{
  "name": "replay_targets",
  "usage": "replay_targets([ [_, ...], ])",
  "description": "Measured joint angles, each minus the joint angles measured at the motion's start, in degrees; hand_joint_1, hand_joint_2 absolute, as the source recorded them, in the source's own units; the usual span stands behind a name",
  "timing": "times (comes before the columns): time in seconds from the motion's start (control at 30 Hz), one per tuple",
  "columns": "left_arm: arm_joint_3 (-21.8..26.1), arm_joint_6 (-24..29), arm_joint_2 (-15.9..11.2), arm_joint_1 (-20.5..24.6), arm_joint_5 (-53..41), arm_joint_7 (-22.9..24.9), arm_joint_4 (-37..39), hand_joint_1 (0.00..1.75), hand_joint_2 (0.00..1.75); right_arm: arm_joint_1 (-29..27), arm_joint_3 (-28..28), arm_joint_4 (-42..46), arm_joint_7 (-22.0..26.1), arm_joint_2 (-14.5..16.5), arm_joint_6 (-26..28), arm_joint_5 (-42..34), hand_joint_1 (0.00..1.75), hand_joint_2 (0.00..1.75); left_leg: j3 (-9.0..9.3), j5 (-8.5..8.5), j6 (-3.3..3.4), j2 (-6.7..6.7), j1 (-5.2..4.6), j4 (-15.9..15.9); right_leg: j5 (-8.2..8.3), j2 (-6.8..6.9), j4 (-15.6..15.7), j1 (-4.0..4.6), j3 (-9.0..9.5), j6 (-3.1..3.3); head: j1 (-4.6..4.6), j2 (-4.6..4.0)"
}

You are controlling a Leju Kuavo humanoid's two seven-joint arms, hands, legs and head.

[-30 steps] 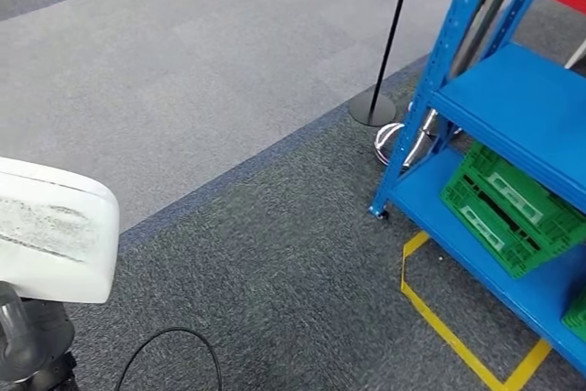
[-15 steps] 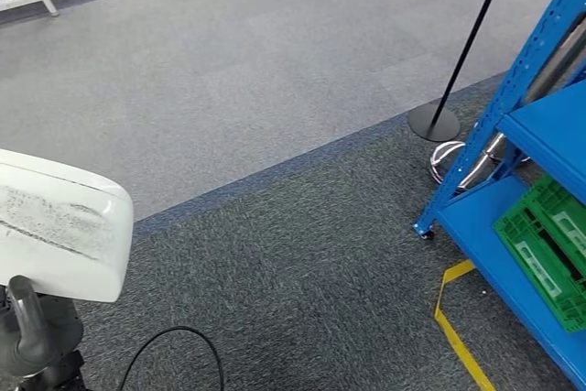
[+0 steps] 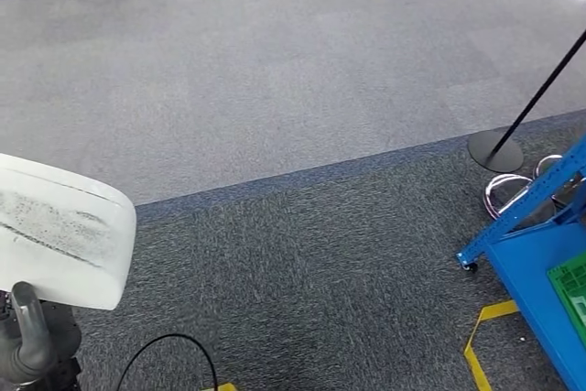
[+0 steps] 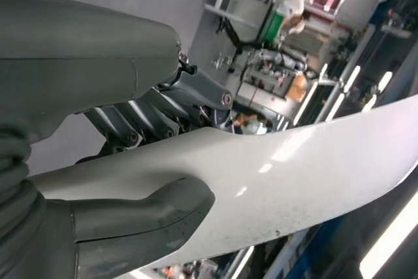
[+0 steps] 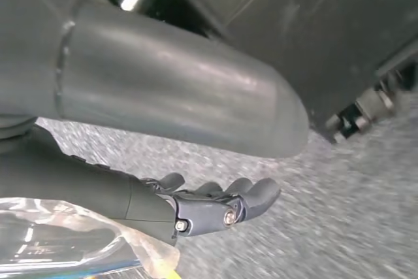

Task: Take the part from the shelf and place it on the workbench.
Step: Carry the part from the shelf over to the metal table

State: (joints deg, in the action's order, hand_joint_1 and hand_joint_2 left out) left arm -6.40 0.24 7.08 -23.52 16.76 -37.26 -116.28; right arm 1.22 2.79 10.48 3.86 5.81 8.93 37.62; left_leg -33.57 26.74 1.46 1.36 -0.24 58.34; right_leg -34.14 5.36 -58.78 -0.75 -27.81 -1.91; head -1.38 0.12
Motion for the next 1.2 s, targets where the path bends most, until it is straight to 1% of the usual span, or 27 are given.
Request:
replay_targets([
  [0.07, -0.04, -0.13, -0.05, 0.02, -0.36, 0.3, 0.0, 1.75, 1.75, -0.05, -0.06, 0.01, 0.02, 0.13, 0.07, -0.14, 0.0, 0.0, 0.13, -0.08, 0.56, -1.15, 0.12, -0.2, -3.35, -3.68, -6.27, -0.06, -3.08, -0.08, 0.39, -0.01],
  [0.1, -0.08, -0.19, -0.09, 0.02, -0.69, 0.55, 0.01, 1.75, 1.75, -0.15, -0.14, -0.01, -0.03, 0.21, 0.08, -0.2, 0.0, 0.0, 0.12, -0.03, 0.73, -1.87, 0.08, -0.19, -4.99, -4.67, -10.45, -0.05, -5.33, -0.07, 0.46, -0.01],
  [0.13, -0.11, -0.24, -0.12, -0.06, -1.05, 0.79, 0.02, 1.75, 1.75, -0.28, -0.21, -0.03, -0.19, 0.3, 0.07, -0.14, 0.0, 0.0, 0.16, 0.02, 0.81, -2.66, 0.04, -0.18, -5.85, -5.09, -13.77, -0.03, -7.32, -0.05, 0.51, -0.01],
  [0.17, -0.14, -0.26, -0.14, -0.16, -1.38, 0.95, 0.03, 1.75, 1.75, -0.44, -0.27, -0.06, -0.47, 0.4, 0.06, 0.1, 0.0, 0.0, 0.24, 0.07, 0.84, -3.53, 0.0, -0.16, -5.54, -5.25, -15.26, -0.03, -8.57, -0.01, 0.51, -0.01],
  [0.2, -0.14, -0.26, -0.16, -0.29, -1.58, 1.0, 0.04, 1.75, 1.75, -0.59, -0.3, -0.09, -0.83, 0.52, 0.07, 0.49, 0.0, 0.0, 0.37, 0.13, 0.82, -4.43, 0.0, -0.13, -4.0, -5.36, -14.43, -0.03, -8.76, 0.04, 0.52, -0.01],
  [0.23, -0.14, -0.26, -0.16, -0.42, -1.73, 1.04, 0.04, 1.75, 1.75, -0.7, -0.3, -0.11, -1.26, 0.64, 0.16, 0.93, 0.0, 0.0, 0.53, 0.22, 0.72, -5.3, 0.02, -0.08, -1.6, -5.66, -11.51, -0.06, -7.92, 0.11, 0.53, 0.0],
  [0.27, -0.13, -0.26, -0.15, -0.56, -1.91, 1.16, 0.05, 1.75, 1.75, -0.79, -0.3, -0.14, -1.61, 0.75, 0.31, 1.35, 0.0, 0.0, 0.63, 0.35, 0.55, -6.12, 0.08, -0.01, 0.89, -6.77, -7.57, -0.17, -6.59, 0.21, 0.53, 0.0],
  [0.3, -0.13, -0.26, -0.14, -0.65, -2.13, 1.38, 0.05, 1.75, 1.75, -0.87, -0.29, -0.19, -1.82, 0.92, 0.43, 1.67, 0.0, 0.0, 0.63, 0.51, 0.3, -6.87, 0.05, 0.25, 2.63, -8.19, -3.89, -0.34, -5.26, 0.28, 0.52, 0.0],
  [0.37, -0.13, -0.27, -0.14, -0.88, -2.81, 1.87, 0.07, 1.75, 1.75, -0.94, -0.27, -0.28, -1.99, 1.29, 0.51, 2.05, 0.0, 0.0, 0.3, 0.63, -0.28, -8.18, 0.14, 0.56, 3.83, -10.27, -0.12, -0.44, -3.54, 0.44, 0.5, -0.01],
  [0.43, -0.14, -0.27, -0.14, -1.19, -3.39, 2.06, 0.08, 1.75, 1.75, -0.89, -0.25, -0.32, -2.07, 1.76, 0.32, 2.34, 0.0, 0.0, -0.06, 0.49, -0.89, -9.28, 0.4, 0.56, 3.82, -9.57, 0.16, -0.25, -3.02, 0.82, 0.48, -0.01],
  [0.47, -0.14, -0.26, -0.14, -1.36, -3.55, 2.06, 0.08, 1.75, 1.75, -0.87, -0.24, -0.32, -2.12, 1.98, 0.2, 2.5, 0.0, 0.0, -0.22, 0.67, -1.19, -8.72, 0.42, 0.84, 3.94, -8.89, 0.31, -0.24, -2.9, 1.13, 0.41, -0.01],
  [0.53, -0.14, -0.26, -0.15, -1.49, -3.85, 2.12, 0.09, 1.75, 1.75, -0.95, -0.2, -0.32, -2.15, 2.27, -0.06, 2.85, 0.0, 0.0, -1.66, 2.59, -1.78, -5.7, 0.3, 4.05, 4.04, -7.21, 0.63, -0.3, -2.57, 1.84, 0.12, -0.01],
  [0.57, -0.14, -0.26, -0.14, -1.51, -3.98, 2.19, 0.09, 1.75, 1.75, -1.03, -0.15, -0.32, -2.13, 2.34, -0.12, 2.99, 0.0, 0.0, -3.13, 4.25, -2.05, -3.84, 0.27, 7.34, 3.94, -6.28, 0.69, -0.23, -2.43, 2.1, -0.02, -0.01],
  [0.63, -0.13, -0.25, -0.14, -1.58, -4.14, 2.42, 0.09, 1.75, 1.75, -1.19, 0.01, -0.32, -1.98, 2.4, -0.17, 3.18, 0.0, 0.0, -6.57, 7.08, -2.43, -2.46, 0.5, 14.51, 3.64, -4.34, 0.7, -0.11, -2.24, 2.44, -0.08, -0.01],
  [0.67, -0.13, -0.25, -0.14, -1.7, -4.16, 2.55, 0.1, 1.75, 1.75, -1.24, 0.11, -0.33, -1.9, 2.43, -0.17, 3.28, 0.0, 0.0, -7.52, 7.28, -2.55, -2.28, 0.64, 16.39, 3.48, -3.4, 0.69, -0.08, -2.12, 2.49, -0.08, -0.01],
  [0.7, -0.12, -0.25, -0.14, -1.86, -4.17, 2.66, 0.1, 1.75, 1.75, -1.22, 0.21, -0.33, -1.84, 2.46, -0.16, 3.4, 0.0, 0.0, -7.51, 6.4, -2.61, -2.13, 0.74, 16.2, 3.32, -2.54, 0.69, -0.06, -1.98, 2.49, -0.09, -0.01],
  [0.73, -0.11, -0.25, -0.15, -2.04, -4.19, 2.74, 0.11, 1.75, 1.75, -1.16, 0.27, -0.33, -1.81, 2.52, -0.14, 3.53, 0.0, 0.0, -6.41, 4.58, -2.61, -1.78, 0.81, 13.82, 3.14, -1.73, 0.69, -0.06, -1.76, 2.43, -0.09, -0.01],
  [0.8, -0.08, -0.27, -0.13, -2.26, -4.19, 2.83, 0.11, 1.75, 1.75, -1.06, 0.33, -0.32, -1.79, 2.69, -0.04, 3.74, 0.0, 0.0, -2.76, 1.01, -2.4, 0.89, 0.51, 6.32, 2.62, -0.32, 0.67, 0.1, -1.33, 2.01, -0.11, -0.01],
  [0.87, -0.03, -0.32, -0.07, -2.25, -4.18, 2.87, 0.11, 1.75, 1.75, -1.01, 0.34, -0.32, -1.81, 2.78, 0.03, 3.79, 0.0, 0.0, -0.58, 0.22, -1.78, 3.36, -0.05, 1.8, 1.99, 0.95, 0.65, 0.41, -1.13, 1.32, -0.1, -0.01],
  [0.9, 0.0, -0.35, -0.03, -2.31, -4.17, 2.89, 0.11, 1.75, 1.75, -0.96, 0.34, -0.32, -1.81, 2.79, 0.04, 3.8, 0.0, 0.0, -0.45, 0.64, -1.45, 3.51, -0.35, 1.38, 1.73, 1.65, 0.74, 0.54, -1.01, 1.02, -0.07, -0.01],
  [0.97, 0.1, -0.42, 0.04, -2.62, -4.17, 2.88, 0.1, 1.75, 1.75, -0.67, 0.35, -0.3, -1.77, 2.84, 0.08, 3.82, 0.0, 0.0, -0.29, 0.63, -0.68, 2.05, -0.29, 0.89, 1.25, 2.64, 0.9, 0.44, -0.12, 0.53, 0.0, -0.01],
  [1.0, 0.17, -0.44, 0.09, -2.73, -4.17, 2.86, 0.1, 1.75, 1.75, -0.5, 0.35, -0.28, -1.73, 2.88, 0.09, 3.86, 0.0, 0.0, -0.14, 0.49, -0.29, 1.32, -0.17, 0.64, 0.62, 1.7, 0.29, 0.34, -0.06, 0.3, 0.1, -0.01],
  [1.03, 0.24, -0.46, 0.17, -2.75, -4.17, 2.84, 0.09, 1.75, 1.75, -0.36, 0.38, -0.27, -1.7, 2.93, 0.07, 3.94, 0.0, 0.0, 0.01, 0.31, 0.09, 0.61, -0.01, 0.4, -0.46, 0.06, -1.36, 0.23, -0.62, 0.1, 0.27, -0.01],
  [1.1, 0.41, -0.48, 0.36, -2.78, -4.16, 2.78, 0.09, 1.75, 1.75, -0.3, 0.56, -0.27, -1.94, 2.98, -0.18, 4.31, 0.0, 0.0, 0.05, 0.19, 0.59, -0.83, 0.11, 0.27, -3.83, -3.85, -8.56, 0.13, -4.35, -0.02, 0.71, -0.01],
  [1.13, 0.58, -0.48, 0.43, -2.89, -4.12, 2.76, 0.09, 1.75, 1.75, -0.32, 0.72, -0.27, -2.21, 2.98, -0.34, 4.56, 0.0, 0.0, 0.04, 0.21, 0.7, -1.65, 0.07, 0.28, -5.13, -4.71, -12.5, 0.13, -6.61, -0.01, 0.8, -0.01],
  [1.17, 0.8, -0.48, 0.48, -3.07, -4.07, 2.73, 0.09, 1.75, 1.75, -0.31, 0.91, -0.27, -2.56, 2.98, -0.46, 4.77, 0.0, 0.0, 0.08, 0.24, 0.75, -2.54, 0.03, 0.28, -5.44, -5.08, -15.16, 0.14, -8.4, 0.02, 0.83, -0.01],
  [1.2, 1.03, -0.48, 0.52, -3.25, -4.01, 2.71, 0.09, 1.75, 1.75, -0.25, 1.07, -0.27, -2.92, 3.0, -0.54, 4.92, 0.0, 0.0, 0.16, 0.27, 0.76, -3.44, 0.01, 0.3, -4.48, -5.22, -15.55, 0.15, -9.14, 0.08, 0.84, -0.01],
])
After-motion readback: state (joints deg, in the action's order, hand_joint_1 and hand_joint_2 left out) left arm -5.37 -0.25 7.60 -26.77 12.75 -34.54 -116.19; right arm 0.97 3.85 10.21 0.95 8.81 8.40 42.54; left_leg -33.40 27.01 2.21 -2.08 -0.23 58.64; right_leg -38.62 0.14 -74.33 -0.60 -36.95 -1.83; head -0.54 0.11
